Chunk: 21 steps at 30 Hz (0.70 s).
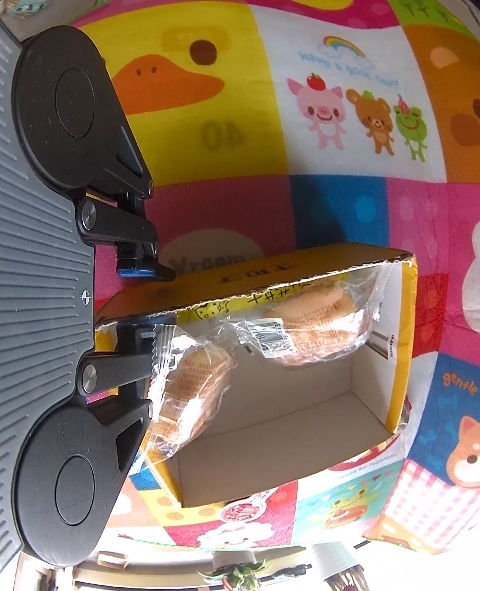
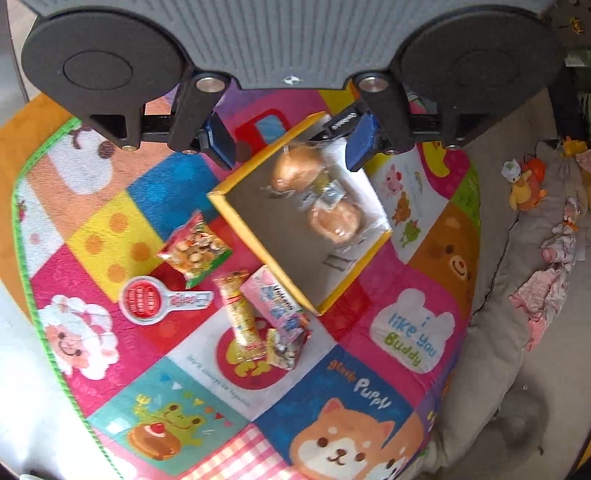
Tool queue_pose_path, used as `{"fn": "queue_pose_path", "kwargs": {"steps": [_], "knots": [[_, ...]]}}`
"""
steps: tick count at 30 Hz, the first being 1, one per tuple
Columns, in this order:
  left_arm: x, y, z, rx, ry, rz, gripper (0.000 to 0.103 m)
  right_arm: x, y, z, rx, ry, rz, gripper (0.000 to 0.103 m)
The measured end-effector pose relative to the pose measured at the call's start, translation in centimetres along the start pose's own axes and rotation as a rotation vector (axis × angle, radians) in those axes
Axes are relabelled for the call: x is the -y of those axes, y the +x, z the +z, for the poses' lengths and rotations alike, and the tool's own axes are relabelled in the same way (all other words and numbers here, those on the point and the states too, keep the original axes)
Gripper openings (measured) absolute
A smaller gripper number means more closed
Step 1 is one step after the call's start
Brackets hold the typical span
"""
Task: Organize objects
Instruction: 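Move the right gripper to the red-and-white round lid cup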
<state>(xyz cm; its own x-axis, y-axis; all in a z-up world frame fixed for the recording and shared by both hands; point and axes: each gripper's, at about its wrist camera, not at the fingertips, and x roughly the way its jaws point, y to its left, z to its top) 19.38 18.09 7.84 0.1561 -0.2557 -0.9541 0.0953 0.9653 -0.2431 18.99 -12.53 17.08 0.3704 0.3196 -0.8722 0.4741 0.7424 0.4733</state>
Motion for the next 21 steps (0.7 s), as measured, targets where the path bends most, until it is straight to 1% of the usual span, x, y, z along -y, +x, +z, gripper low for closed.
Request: {"fn": "queue_pose_path", "kwargs": {"steps": [5,7,10,14,16,19,21], "knots": [[0.1,0.2,-0.2,-0.020,-0.039,0.025,0.023,5.8,-1.5,0.8,0.022,-0.043,-0.183,0.067],[0.1,0.2,-0.3,-0.030,-0.062,0.035,0.023,7.8,-1.9,1.2,0.020,-0.061,-0.228,0.067],[-0.1,0.1,-0.3,-0.046,-0.106,0.053,0.024,9.7,-1.9,2.4,0.012,-0.100,-0.277,0.067],[-0.2,-0.2,-0.4,-0.048,-0.139,0.095,0.024,9.8,-0.1,4.5,-0.011,-0.187,-0.300,0.069],[-0.2,-0.7,-0.5,-0.049,-0.155,0.110,0.024,9.3,1.4,5.6,-0.033,-0.247,-0.289,0.071],[0.1,-1.4,-0.8,-0.056,-0.176,0.122,0.024,8.4,3.6,6.8,-0.067,-0.333,-0.267,0.071],[0.2,-1.8,-1.0,-0.061,-0.184,0.137,0.024,7.6,5.3,7.4,-0.085,-0.433,-0.265,0.071]]}}
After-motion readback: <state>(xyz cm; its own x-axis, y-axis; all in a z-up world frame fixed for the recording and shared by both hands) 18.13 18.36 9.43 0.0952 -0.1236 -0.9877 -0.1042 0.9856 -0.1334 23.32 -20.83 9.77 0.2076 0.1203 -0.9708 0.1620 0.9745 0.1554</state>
